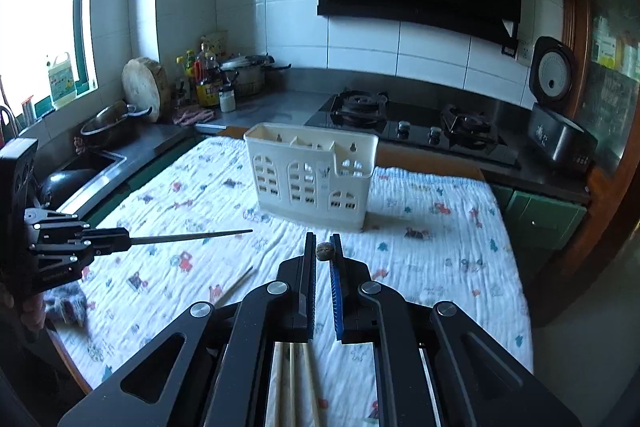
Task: Organize utensils
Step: 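Carry both chopsticks to the white utensil holder and lower them into its slots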
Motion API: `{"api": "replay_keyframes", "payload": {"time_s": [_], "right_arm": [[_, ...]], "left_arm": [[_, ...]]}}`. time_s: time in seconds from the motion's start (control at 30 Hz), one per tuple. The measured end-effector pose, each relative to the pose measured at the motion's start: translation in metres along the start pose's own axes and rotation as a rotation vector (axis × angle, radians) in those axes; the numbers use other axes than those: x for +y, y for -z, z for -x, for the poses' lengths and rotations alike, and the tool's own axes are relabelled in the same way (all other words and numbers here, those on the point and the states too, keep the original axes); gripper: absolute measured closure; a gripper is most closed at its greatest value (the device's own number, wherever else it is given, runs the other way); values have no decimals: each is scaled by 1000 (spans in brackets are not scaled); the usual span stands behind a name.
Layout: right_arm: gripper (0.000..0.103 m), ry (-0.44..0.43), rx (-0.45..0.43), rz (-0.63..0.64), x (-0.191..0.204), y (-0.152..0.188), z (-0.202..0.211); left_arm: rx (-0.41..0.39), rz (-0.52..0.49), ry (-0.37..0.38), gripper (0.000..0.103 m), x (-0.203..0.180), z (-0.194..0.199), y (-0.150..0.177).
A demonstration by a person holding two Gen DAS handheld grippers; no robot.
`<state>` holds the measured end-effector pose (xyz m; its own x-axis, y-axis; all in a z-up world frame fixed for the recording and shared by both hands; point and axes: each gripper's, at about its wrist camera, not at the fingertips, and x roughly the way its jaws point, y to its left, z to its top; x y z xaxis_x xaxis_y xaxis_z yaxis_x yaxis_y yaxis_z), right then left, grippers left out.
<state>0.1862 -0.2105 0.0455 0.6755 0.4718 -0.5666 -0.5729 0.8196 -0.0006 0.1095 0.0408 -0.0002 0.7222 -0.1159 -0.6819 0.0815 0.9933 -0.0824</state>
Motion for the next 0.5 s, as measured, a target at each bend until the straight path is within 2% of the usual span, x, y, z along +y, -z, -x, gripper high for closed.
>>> {"api": "replay_keyframes", "payload": {"time_s": [0.13, 0.27, 0.5], "right_arm": [[96, -12, 23, -17, 1, 14, -8], [96, -14, 18, -24, -2, 13, -10], [96, -27, -19, -32, -14, -28, -2]], "left_arm": [[34, 1, 1, 97, 3, -6, 6], [47, 10, -2, 97, 8, -12, -2], [-3, -21, 3, 97, 3, -6, -42]]}}
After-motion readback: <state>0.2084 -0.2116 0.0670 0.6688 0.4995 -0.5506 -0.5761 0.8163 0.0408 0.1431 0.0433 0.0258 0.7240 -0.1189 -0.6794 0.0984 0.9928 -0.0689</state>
